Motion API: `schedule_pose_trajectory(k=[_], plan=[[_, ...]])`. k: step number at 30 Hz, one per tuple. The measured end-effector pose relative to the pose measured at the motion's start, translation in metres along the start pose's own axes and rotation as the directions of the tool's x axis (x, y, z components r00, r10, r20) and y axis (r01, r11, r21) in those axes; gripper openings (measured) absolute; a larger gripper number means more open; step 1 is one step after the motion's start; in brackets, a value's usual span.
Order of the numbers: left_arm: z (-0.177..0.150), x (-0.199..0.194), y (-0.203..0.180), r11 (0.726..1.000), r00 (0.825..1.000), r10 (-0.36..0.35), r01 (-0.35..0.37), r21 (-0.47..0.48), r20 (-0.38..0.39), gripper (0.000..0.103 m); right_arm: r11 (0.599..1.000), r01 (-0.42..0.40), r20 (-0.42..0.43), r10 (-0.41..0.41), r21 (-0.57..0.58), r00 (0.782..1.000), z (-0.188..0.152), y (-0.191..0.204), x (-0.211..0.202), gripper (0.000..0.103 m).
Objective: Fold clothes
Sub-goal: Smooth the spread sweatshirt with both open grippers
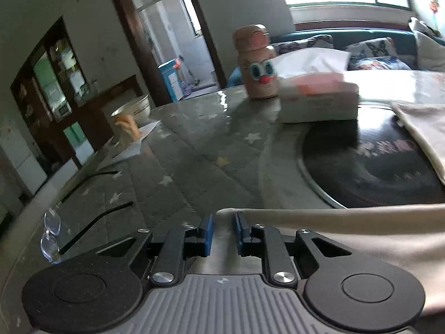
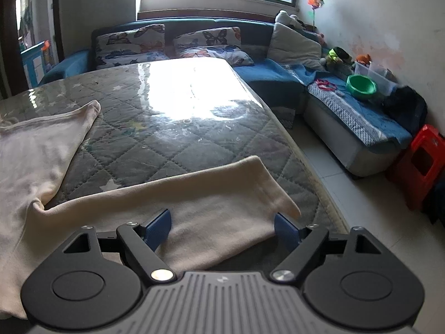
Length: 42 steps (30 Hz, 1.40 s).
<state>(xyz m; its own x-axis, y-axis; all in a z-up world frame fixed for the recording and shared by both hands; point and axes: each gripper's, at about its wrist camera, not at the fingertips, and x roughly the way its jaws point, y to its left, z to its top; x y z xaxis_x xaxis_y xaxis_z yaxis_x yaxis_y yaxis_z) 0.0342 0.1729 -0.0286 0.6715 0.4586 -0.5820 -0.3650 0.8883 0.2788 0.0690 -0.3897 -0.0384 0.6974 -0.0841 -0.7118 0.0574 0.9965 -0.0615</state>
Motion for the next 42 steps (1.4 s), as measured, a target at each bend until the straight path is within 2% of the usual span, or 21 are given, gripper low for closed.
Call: schedule_pose_trajectory(k=[2,5,8,10,14,18,20,24,27,29,31,33,36,37,39,42], plan=[[0.004,-0.002,0.004,0.999,1.0,-0.025,0.025,-0.023,-0.007,0.021,1.0,-0.005,0.006,0.005,-0.011,1.0,-0.001,0.0,-0.001,0.083],[0.011,-0.021,0.002,0.995,0.996,-0.079,0.081,-0.065,0.029,0.022,0.999,-0.012,0.016,0.012,-0.033,1.0,0.001,0.002,-0.003,0.083],[0.016,-0.042,-0.007,0.984,0.985,-0.159,0.164,-0.075,0.067,0.025,0.996,-0.03,0.04,0.033,-0.079,0.999,0.0,0.015,-0.013,0.083],[0.013,-0.057,-0.023,0.966,0.965,-0.251,0.255,-0.044,0.077,0.03,0.992,-0.043,0.059,0.05,-0.115,0.997,0.0,0.026,-0.022,0.083],[0.001,-0.082,-0.062,0.911,0.909,-0.411,0.408,0.063,0.072,0.034,0.972,-0.108,0.09,0.129,-0.208,0.988,-0.001,0.053,-0.045,0.083],[-0.012,-0.089,-0.089,0.868,0.875,-0.484,0.476,0.139,0.028,0.034,0.916,-0.249,0.052,0.279,-0.314,0.959,-0.008,0.09,-0.064,0.081],[-0.02,-0.087,-0.096,0.865,0.878,-0.479,0.472,0.171,0.004,0.034,0.866,-0.309,0.039,0.352,-0.393,0.935,-0.017,0.116,-0.074,0.08],[-0.028,-0.088,-0.093,0.871,0.885,-0.465,0.456,0.183,0.006,0.037,0.796,-0.38,0.013,0.437,-0.471,0.899,-0.027,0.153,-0.084,0.08],[-0.032,-0.091,-0.088,0.877,0.892,-0.453,0.444,0.185,0.008,0.042,0.743,-0.39,-0.015,0.456,-0.544,0.89,-0.04,0.174,-0.087,0.08],[-0.033,-0.092,-0.084,0.88,0.894,-0.448,0.44,0.18,0.004,0.043,0.723,-0.379,-0.029,0.446,-0.577,0.895,-0.05,0.182,-0.088,0.079],[-0.029,-0.094,-0.082,0.883,0.896,-0.445,0.44,0.167,-0.008,0.044,0.724,-0.377,-0.023,0.447,-0.577,0.894,-0.053,0.181,-0.091,0.079],[-0.025,-0.096,-0.081,0.887,0.897,-0.442,0.439,0.145,-0.013,0.056,0.741,-0.393,-0.016,0.46,-0.544,0.888,-0.051,0.171,-0.097,0.079],[-0.017,-0.104,-0.084,0.88,0.888,-0.46,0.454,0.14,0.011,0.065,0.78,-0.403,0.006,0.462,-0.478,0.887,-0.047,0.152,-0.1,0.079],[-0.014,-0.108,-0.088,0.875,0.883,-0.469,0.461,0.148,0.023,0.067,0.792,-0.404,0.014,0.46,-0.458,0.888,-0.046,0.147,-0.1,0.078],[-0.008,-0.116,-0.099,0.858,0.866,-0.498,0.486,0.167,0.04,0.068,0.814,-0.395,0.029,0.448,-0.426,0.893,-0.043,0.137,-0.098,0.067],[0.0,-0.128,-0.122,0.819,0.83,-0.556,0.536,0.204,0.049,0.07,0.842,-0.387,0.06,0.438,-0.375,0.897,-0.03,0.126,-0.089,0.063]])
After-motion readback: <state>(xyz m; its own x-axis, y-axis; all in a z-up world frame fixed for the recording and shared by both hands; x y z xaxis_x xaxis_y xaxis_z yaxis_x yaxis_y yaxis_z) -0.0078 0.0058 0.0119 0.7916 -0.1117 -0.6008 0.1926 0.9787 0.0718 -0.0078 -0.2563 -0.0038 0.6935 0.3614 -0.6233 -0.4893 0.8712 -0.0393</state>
